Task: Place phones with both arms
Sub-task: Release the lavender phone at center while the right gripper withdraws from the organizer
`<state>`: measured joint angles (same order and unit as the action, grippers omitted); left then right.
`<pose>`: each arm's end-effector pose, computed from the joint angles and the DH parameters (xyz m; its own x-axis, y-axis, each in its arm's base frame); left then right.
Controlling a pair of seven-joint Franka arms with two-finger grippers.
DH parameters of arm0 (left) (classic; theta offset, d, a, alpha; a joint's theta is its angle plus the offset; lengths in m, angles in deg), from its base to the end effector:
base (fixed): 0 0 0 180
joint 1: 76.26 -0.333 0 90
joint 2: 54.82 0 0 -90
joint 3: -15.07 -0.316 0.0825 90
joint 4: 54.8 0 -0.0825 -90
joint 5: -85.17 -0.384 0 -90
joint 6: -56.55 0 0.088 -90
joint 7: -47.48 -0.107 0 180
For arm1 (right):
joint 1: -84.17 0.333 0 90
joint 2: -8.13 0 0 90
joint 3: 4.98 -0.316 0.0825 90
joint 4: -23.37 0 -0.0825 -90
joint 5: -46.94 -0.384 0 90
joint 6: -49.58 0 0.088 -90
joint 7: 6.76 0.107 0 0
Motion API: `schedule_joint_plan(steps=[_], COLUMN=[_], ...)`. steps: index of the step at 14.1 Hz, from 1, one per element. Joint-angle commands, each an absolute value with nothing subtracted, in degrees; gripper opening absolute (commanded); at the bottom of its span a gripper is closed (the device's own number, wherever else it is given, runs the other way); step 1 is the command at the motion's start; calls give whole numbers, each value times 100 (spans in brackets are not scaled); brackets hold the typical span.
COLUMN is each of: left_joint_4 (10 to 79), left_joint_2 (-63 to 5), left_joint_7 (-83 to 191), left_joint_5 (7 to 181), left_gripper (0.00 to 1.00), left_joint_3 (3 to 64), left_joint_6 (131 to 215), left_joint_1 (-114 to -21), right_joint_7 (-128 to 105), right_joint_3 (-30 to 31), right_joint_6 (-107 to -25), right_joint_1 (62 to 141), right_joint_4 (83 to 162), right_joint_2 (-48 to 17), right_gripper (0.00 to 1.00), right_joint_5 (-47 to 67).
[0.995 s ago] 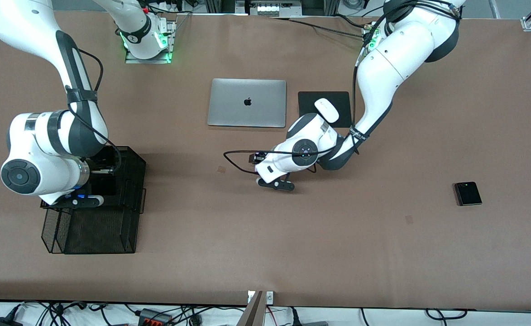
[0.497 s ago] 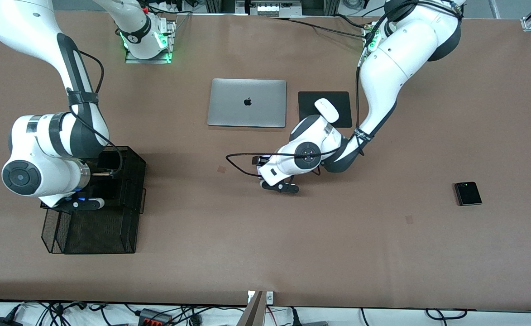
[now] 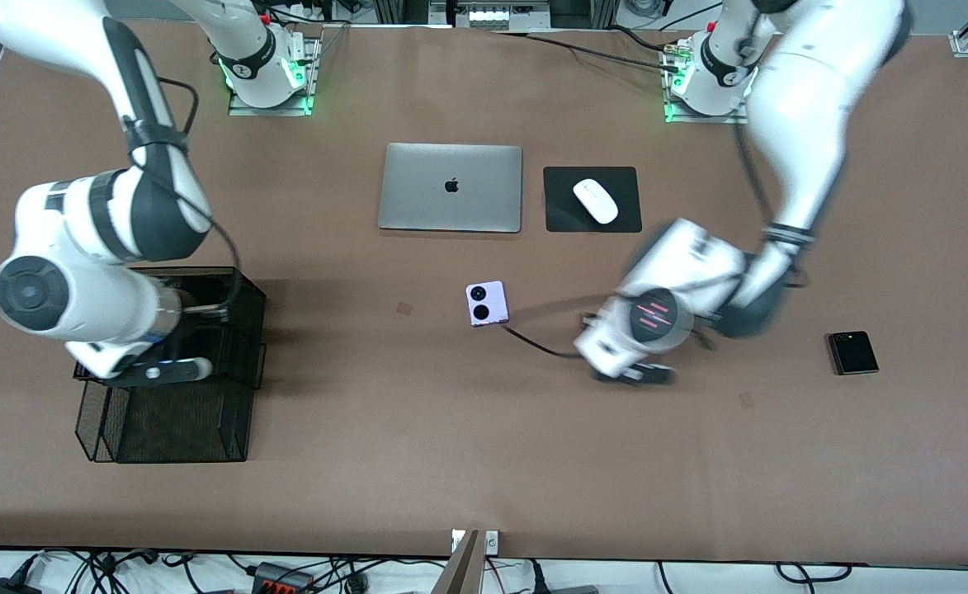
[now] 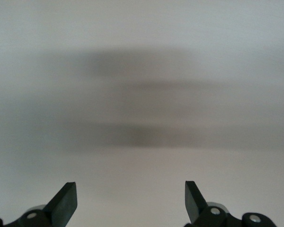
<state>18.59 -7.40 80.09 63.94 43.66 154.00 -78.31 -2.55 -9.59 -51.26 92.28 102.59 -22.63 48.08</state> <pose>0.6759 -0.2086 0.2698 0.9574 0.0983 -0.2716 0.0611 -0.9880 -0.1420 0.6770 0.1406 0.3899 0.9768 0.1443 -0.1584 0.1444 -0.9895 -0.0108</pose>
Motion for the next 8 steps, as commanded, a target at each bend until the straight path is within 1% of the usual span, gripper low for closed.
schedule_joint_plan(steps=[1,3,5,8], left_joint_4=[1955,1955,1964,2087], left_joint_2=[-762,-762,-745,-710], left_joint_7=[7921,7300,6692,5963], left_joint_5=[6294,5840,5224,5037], left_gripper=[100,100,100,100], left_joint_3=[4522,4434,4487,4478], left_joint_6=[15044,14972,15024,15445], left_joint_1=[-8862,-9302,-9865,-10480], right_joint_7=[-52,228,379,405], right_joint_3=[-1078,-1052,-1087,-1078], right_joint_6=[-5508,-5938,-6316,-6950], right_joint_1=[9733,10349,10578,11193], right_joint_4=[10221,10221,10221,10221], right_joint_2=[-2429,-2596,-2825,-3106], right_gripper=[100,100,100,100], right_joint_5=[4764,4790,4729,4738])
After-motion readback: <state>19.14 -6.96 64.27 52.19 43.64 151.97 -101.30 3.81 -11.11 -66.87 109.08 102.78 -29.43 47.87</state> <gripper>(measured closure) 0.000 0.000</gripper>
